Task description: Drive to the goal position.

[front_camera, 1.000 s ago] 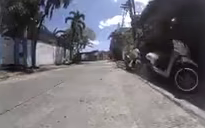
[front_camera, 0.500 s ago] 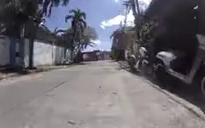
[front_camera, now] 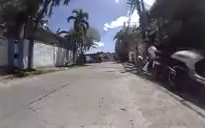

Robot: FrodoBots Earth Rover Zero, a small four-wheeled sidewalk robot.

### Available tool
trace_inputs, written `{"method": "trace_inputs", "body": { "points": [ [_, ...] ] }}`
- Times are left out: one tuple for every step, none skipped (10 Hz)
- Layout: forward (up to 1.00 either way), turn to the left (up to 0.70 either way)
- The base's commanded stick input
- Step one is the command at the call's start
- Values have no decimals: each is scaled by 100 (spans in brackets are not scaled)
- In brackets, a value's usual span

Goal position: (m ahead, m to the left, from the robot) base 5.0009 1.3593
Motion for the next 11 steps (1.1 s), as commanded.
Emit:
{"method": "trace_inputs", "body": {
  "points": [
    [100,-40],
    [100,-40],
    [100,-40],
    [100,-40],
    [100,-40],
    [100,-32],
    [100,-16],
    [100,0],
    [100,3],
    [100,15],
    [100,11]
  ]
}}
